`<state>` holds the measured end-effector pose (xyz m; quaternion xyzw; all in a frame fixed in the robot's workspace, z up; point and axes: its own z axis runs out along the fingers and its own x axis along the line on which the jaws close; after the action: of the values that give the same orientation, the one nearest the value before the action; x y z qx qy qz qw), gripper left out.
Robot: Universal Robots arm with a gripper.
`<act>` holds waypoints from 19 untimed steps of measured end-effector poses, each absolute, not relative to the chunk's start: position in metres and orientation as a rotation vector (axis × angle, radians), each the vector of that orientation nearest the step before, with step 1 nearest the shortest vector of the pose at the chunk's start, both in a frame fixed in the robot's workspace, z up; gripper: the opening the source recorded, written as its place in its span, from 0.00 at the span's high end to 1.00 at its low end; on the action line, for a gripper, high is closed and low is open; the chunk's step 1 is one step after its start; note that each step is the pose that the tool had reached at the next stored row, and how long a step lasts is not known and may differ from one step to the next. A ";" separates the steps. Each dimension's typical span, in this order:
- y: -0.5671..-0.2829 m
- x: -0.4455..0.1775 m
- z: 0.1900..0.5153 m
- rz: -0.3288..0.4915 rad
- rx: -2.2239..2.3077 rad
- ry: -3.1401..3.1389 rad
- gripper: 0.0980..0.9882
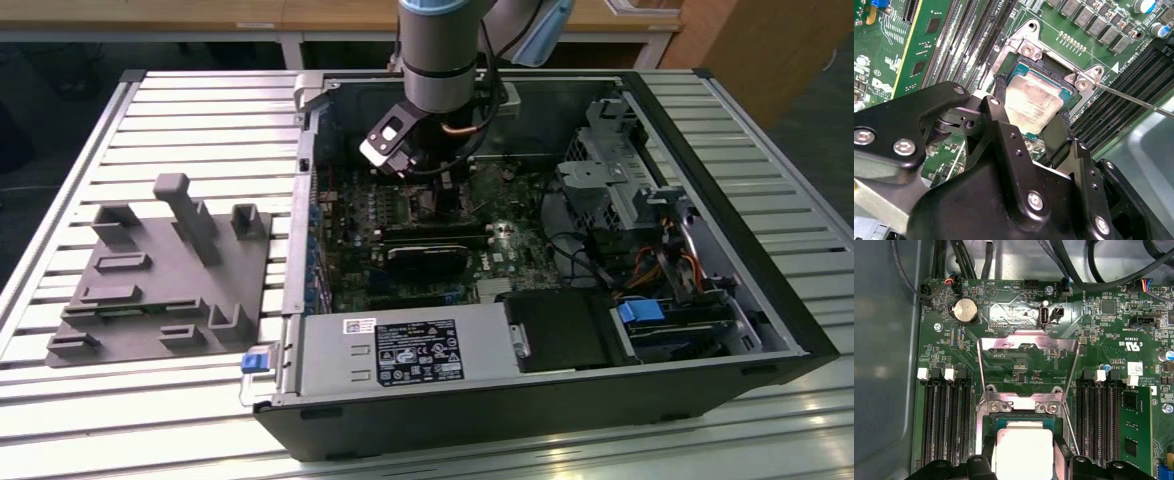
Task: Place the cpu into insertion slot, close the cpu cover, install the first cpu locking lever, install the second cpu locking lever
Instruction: 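Place the cpu into insertion slot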
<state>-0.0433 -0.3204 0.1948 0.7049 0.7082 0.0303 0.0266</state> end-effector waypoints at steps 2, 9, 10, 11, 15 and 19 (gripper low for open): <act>-0.320 -0.043 0.194 0.094 2.178 2.188 0.51; -0.320 -0.043 0.193 0.093 2.178 2.188 0.42; -0.320 -0.043 0.193 0.093 2.178 2.188 0.42; -0.320 -0.043 0.193 0.093 2.178 2.188 0.42; -0.318 -0.043 0.193 0.093 2.178 2.188 0.42; -0.318 -0.043 0.192 0.094 2.178 2.188 0.42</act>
<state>-0.0433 -0.3178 0.1919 0.7049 0.7082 0.0303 0.0265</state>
